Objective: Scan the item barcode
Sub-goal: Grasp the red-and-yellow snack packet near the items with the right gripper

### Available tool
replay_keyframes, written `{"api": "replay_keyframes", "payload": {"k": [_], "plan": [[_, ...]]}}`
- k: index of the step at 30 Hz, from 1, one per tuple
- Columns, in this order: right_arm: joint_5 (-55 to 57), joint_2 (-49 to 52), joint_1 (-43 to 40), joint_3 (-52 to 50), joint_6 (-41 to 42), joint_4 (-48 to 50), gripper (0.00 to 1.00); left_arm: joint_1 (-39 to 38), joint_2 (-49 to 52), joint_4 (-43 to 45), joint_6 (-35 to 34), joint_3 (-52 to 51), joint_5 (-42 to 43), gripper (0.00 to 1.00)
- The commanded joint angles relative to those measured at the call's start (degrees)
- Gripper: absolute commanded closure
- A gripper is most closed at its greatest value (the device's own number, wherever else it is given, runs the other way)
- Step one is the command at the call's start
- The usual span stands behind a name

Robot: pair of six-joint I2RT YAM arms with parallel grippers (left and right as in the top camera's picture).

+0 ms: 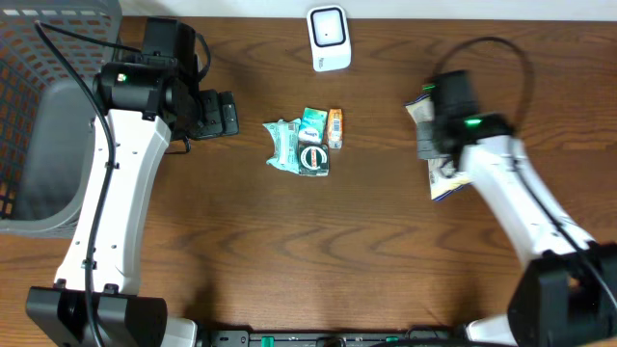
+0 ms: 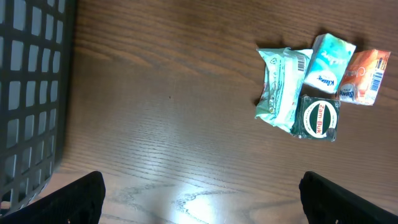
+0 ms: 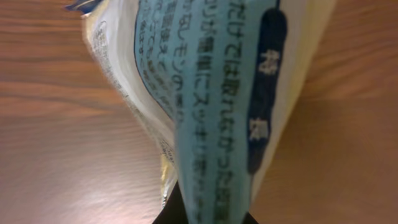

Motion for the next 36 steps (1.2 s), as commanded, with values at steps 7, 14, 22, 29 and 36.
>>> {"api": "replay_keyframes", "payload": {"k": [7,14,22,29,36], "plan": [[25.55,14.71,14.93,0.2,8.7,0.2,0.99,0.09,0.44,-0.17,0.31,-0.07,-0.28,0.02],[6.34,11.93,20.85,3.37,12.15,-2.47,0.27,0.09,0.44,-0.17,0.31,-0.07,-0.28,0.02],[2.51,-0.68,17.7,10.95,12.96,-7.08,0.29,0.09,0.44,-0.17,0.31,-0.07,-0.31,0.02],[-8.85,-1.51,7.87,9.7,7.78,-7.74,0.33,0.09,0.44,-0.17,0.31,-0.07,-0.28,0.02],[-29.35,11.43,3.56,8.09,-10.01,-8.11,0.05,0.09,0.44,-0.17,0.31,-0.07,-0.28,0.02]]}}
